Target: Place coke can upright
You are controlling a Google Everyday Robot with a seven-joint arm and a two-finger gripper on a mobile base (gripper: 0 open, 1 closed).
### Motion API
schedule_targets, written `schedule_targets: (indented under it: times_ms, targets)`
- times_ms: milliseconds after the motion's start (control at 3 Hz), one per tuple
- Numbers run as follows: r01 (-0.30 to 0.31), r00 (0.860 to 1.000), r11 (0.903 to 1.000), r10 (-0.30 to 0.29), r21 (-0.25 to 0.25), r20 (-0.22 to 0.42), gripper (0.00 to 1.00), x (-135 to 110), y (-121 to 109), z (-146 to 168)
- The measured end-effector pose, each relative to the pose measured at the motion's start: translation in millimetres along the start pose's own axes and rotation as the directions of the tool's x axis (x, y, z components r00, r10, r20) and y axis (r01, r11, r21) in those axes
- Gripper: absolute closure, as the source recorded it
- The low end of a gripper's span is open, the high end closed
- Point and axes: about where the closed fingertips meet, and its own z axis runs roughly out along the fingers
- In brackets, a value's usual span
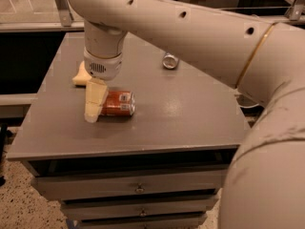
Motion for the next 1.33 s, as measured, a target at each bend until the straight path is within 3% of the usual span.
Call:
schedule_targets:
  times_ms: [1000,1333]
  targets:
    - [-0.023,0.999,0.9997,0.023,-0.007,0.026,0.65,3,1,9]
    - [-0.05,0.996,0.9987,0.049,0.012,0.07,0.88,14,-4,-5]
